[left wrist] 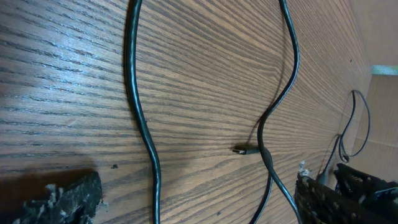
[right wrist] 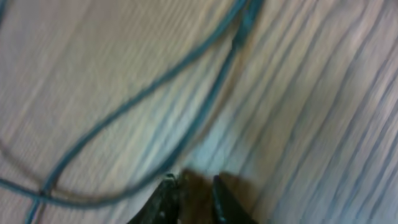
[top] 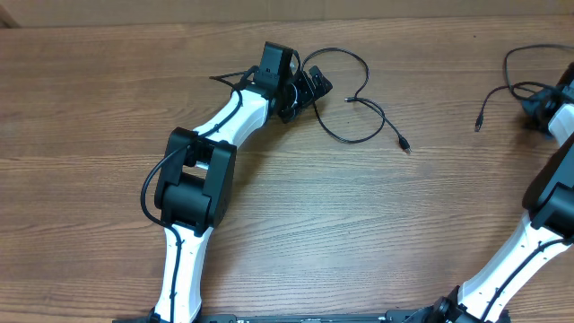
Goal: Untangle cables
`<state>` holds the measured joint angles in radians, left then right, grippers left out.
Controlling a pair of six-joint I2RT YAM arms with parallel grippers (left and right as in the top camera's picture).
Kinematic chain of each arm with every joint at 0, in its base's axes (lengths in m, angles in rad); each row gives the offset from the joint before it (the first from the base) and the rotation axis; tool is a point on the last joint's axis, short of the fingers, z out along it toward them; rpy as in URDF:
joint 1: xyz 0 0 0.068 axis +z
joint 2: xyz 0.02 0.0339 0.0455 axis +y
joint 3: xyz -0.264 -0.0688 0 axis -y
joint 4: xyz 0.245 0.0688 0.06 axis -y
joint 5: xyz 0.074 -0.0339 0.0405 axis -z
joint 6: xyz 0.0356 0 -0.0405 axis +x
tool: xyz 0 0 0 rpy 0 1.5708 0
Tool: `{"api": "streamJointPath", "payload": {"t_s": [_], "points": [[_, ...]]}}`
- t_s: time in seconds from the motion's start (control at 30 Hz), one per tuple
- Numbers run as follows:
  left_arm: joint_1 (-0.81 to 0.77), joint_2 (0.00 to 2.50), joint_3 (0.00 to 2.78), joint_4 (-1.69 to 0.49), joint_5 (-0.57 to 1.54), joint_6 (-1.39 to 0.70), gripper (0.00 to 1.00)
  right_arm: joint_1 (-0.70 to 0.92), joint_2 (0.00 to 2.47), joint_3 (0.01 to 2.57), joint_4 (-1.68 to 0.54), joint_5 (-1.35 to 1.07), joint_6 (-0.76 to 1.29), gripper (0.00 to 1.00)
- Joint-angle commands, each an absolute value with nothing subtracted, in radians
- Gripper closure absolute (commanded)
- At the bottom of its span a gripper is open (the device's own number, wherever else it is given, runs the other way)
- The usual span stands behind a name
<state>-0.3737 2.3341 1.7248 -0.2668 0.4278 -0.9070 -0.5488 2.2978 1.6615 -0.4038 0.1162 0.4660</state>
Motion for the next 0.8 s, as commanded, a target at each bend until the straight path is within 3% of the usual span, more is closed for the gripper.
{"api": "streamJointPath", "payload": {"t_s": [0.0,0.27,0.37,0.57,0.77], "points": [[-0.376,2.342,1.721,-0.284,0.416,-0.894,0.00,-0.545,2.212,1.741,-0.478,0.045,0.464,0.73],[-0.376,2.342,1.721,-0.284,0.416,-0.894,0.00,-0.524,2.056,1.776,-0.686,-0.409,0.464,0.40],[-0.376,2.342,1.721,-0.284,0.416,-0.894,0.01,-0.475,2.054,1.775,-0.770,-0.555,0.464,0.33],[-0.376,2.342,1.721,-0.284,0.382,-0.894,0.00,-0.307,2.055,1.774,-0.855,-0.530,0.358,0.22],[-0.376,2.342,1.721,-0.271,0.333,-0.894,0.00,-0.144,2.055,1.774,-0.848,-0.365,0.358,0.04]]}}
